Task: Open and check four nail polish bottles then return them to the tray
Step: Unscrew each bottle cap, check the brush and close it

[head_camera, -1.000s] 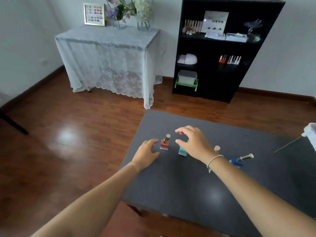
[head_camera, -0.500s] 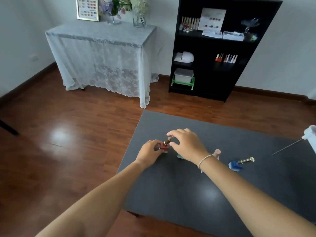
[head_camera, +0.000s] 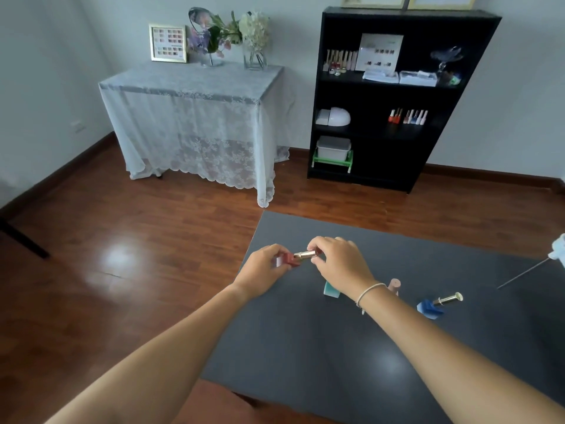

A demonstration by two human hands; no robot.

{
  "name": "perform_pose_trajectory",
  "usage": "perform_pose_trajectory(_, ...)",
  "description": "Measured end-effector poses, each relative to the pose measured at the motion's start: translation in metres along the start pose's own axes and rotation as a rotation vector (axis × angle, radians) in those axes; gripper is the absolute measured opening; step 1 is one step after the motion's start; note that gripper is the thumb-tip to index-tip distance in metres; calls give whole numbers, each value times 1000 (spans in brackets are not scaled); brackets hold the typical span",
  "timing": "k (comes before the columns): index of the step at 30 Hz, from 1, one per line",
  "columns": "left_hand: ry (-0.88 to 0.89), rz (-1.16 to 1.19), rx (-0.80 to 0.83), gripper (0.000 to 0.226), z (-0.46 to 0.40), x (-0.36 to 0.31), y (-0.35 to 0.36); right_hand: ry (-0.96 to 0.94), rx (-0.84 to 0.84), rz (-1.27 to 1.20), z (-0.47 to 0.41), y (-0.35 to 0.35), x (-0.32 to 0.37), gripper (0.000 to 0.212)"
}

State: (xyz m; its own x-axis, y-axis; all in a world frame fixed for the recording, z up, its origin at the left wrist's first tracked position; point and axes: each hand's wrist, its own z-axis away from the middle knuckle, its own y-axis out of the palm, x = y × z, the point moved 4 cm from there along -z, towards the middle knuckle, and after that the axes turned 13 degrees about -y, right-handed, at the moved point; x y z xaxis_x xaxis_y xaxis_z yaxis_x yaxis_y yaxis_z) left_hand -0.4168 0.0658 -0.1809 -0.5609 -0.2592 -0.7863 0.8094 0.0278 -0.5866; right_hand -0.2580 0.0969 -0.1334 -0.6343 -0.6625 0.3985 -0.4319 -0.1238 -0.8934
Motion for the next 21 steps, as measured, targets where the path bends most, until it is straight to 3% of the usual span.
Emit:
perform_pose_trajectory(5,63,-47,-29,14,1,-11,-12,16,-30,-13,1,-9,3,14)
perform_pose_trajectory(14,152,-67,-61,17,7,-27,-17,118,-10,17,9,-19,2,44)
perform_pose_trajectory(21,154,-63,-62,18,12,-32,-14,48,-104,-108,20,-21,5,12)
